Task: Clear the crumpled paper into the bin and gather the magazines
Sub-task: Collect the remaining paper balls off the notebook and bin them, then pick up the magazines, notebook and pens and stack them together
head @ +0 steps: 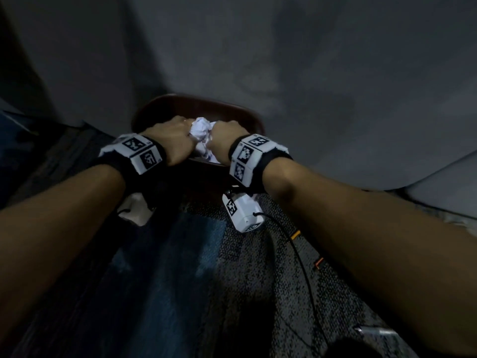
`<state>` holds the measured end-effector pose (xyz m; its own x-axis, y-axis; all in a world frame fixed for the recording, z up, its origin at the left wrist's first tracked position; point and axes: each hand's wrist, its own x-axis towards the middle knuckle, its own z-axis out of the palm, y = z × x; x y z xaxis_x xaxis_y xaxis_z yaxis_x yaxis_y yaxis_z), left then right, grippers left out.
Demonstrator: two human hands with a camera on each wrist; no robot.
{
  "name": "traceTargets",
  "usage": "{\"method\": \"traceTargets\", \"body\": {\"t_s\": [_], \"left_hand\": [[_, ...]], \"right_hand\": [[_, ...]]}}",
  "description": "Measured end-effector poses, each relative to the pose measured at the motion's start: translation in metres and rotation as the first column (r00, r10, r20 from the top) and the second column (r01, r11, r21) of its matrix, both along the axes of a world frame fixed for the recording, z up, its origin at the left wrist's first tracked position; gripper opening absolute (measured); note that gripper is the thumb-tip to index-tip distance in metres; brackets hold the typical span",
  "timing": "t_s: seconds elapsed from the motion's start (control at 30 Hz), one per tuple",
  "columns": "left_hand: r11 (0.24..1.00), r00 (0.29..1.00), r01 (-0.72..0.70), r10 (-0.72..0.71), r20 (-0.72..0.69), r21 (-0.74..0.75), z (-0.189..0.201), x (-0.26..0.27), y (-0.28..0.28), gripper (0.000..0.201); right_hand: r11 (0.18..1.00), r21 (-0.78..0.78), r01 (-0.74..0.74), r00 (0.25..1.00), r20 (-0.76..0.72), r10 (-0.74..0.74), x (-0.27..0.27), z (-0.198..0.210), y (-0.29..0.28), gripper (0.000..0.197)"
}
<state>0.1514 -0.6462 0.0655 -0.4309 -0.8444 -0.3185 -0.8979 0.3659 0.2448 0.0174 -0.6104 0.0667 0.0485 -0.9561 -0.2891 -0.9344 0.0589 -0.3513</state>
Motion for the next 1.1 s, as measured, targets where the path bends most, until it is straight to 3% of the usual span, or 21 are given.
{"method": "traceTargets", "body": {"t_s": [0.07,0.23,0.3,0.33,0.4,0.43,0.63,0.8,0.9,0.97,1.03,1.1], "left_hand": [[0.99,0.993,-0.108,0.104,-0.053,-0.091,0.006,0.002,0.004,0.039],[0.948,0.937,-0.28,0.235,-0.259,-0.154,0.004,0.004,0.015,0.052],[0.927,0.893,-0.293,0.179,-0.412,-0.233,0.0,0.007,0.016,0.05],[0.923,0.883,-0.245,0.086,-0.461,-0.297,-0.002,0.01,0.018,0.05],[0.91,0.89,-0.136,-0.062,-0.452,-0.392,-0.007,0.014,0.015,0.052],[0.921,0.904,-0.106,-0.068,-0.421,-0.375,-0.007,0.014,0.014,0.051],[0.966,0.977,-0.106,0.058,-0.203,-0.237,0.003,0.008,0.017,0.029],[0.918,0.921,-0.173,0.023,-0.389,-0.356,0.01,-0.001,0.03,0.036],[0.829,0.927,-0.198,-0.014,-0.375,-0.523,0.002,-0.01,0.035,0.037],[0.806,0.938,-0.139,-0.078,-0.337,-0.575,-0.01,-0.045,0.082,0.031],[0.861,0.878,0.072,-0.294,-0.377,-0.503,-0.031,-0.092,0.159,0.03],[0.901,0.78,0.401,-0.43,-0.454,-0.166,-0.059,-0.134,0.242,0.023]], "right_hand": [[0.999,-0.037,0.039,0.999,0.033,-0.038,0.0,0.004,0.003,0.033],[0.983,-0.186,0.006,0.999,0.047,0.003,-0.009,0.019,0.023,0.025],[0.978,-0.204,-0.041,0.998,0.037,0.049,-0.011,0.025,0.03,0.027],[0.972,-0.226,-0.059,0.997,0.041,0.07,-0.014,0.028,0.032,0.028],[0.954,-0.295,-0.055,0.997,0.042,0.07,-0.018,0.033,0.037,0.028],[0.941,-0.336,-0.03,0.997,0.058,0.052,-0.02,0.033,0.038,0.028],[0.877,-0.474,0.086,0.974,0.227,0.027,-0.059,0.043,0.076,0.04],[0.854,-0.51,0.106,0.98,0.199,-0.002,-0.138,0.047,0.136,0.042],[0.883,-0.451,0.132,0.984,0.164,-0.063,-0.184,0.025,0.178,0.038],[0.904,-0.383,0.191,0.976,0.175,-0.132,-0.211,0.003,0.214,0.034],[0.928,-0.271,0.256,0.961,0.177,-0.213,-0.239,-0.027,0.256,0.029],[0.938,-0.075,0.34,0.933,0.149,-0.327,-0.269,-0.067,0.311,0.024]]}}
